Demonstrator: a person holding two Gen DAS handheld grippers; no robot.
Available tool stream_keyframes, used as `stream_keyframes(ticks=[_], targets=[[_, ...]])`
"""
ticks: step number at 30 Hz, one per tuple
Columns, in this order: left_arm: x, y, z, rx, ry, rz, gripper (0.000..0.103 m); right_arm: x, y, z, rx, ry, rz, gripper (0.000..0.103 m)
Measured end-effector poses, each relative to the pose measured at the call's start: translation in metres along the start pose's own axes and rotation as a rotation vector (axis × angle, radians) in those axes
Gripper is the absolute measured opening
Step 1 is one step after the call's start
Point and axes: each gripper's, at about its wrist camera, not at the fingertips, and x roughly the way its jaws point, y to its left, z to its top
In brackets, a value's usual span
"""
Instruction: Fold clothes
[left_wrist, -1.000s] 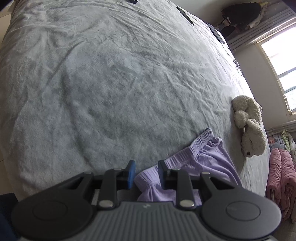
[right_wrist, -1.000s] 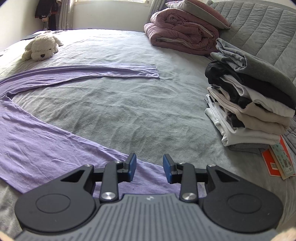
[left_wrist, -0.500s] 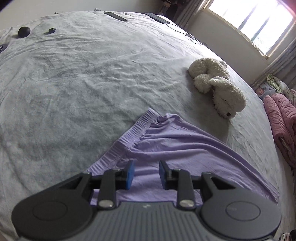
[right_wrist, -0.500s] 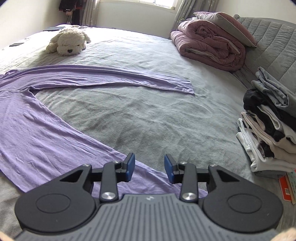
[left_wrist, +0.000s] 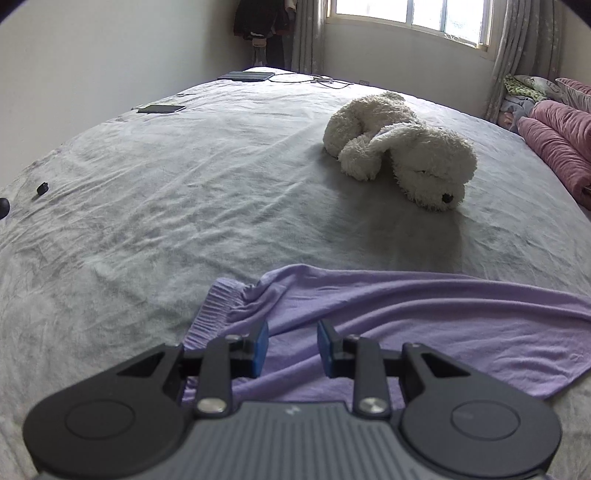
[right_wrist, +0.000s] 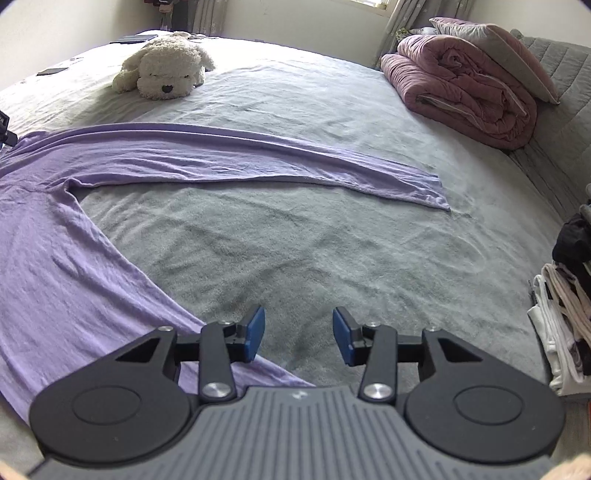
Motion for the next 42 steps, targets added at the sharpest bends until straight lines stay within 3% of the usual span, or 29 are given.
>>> stream_keyframes(ticks=[7, 13, 26, 29, 32, 35, 42], targets=[[0.018, -0.014, 0.002, 0.05, 0.006, 0.026, 0.029, 0.042, -0.002, 0.027, 0.048, 0.053, 0.027, 0.049], [0.034, -0.015, -0.001, 0.057, 0.041, 0.053, 0.029, 0.06, -0.009, 0.045, 0.084, 0.044, 0.051, 0.052], [0.043, -0.014, 0.004, 0.034, 0.051, 0.07, 0.03, 0.092, -0.038, 0.065, 0.12, 0.015, 0.095, 0.068], [0.044, -0.005, 0.012, -0.004, 0.067, 0.043, 0.03, 0.096, -0.048, 0.065, 0.144, 0.008, 0.087, 0.068], [0.045, 0.024, 0.029, -0.116, 0.061, 0.011, 0.03, 0.095, -0.055, 0.061, 0.163, 0.004, 0.083, 0.068], [0.051, 0.059, 0.04, -0.225, 0.084, -0.069, 0.031, 0.094, -0.058, 0.06, 0.169, 0.002, 0.083, 0.069], [0.058, 0.101, 0.05, -0.353, 0.078, -0.078, 0.032, 0.094, -0.059, 0.058, 0.175, -0.001, 0.078, 0.071]])
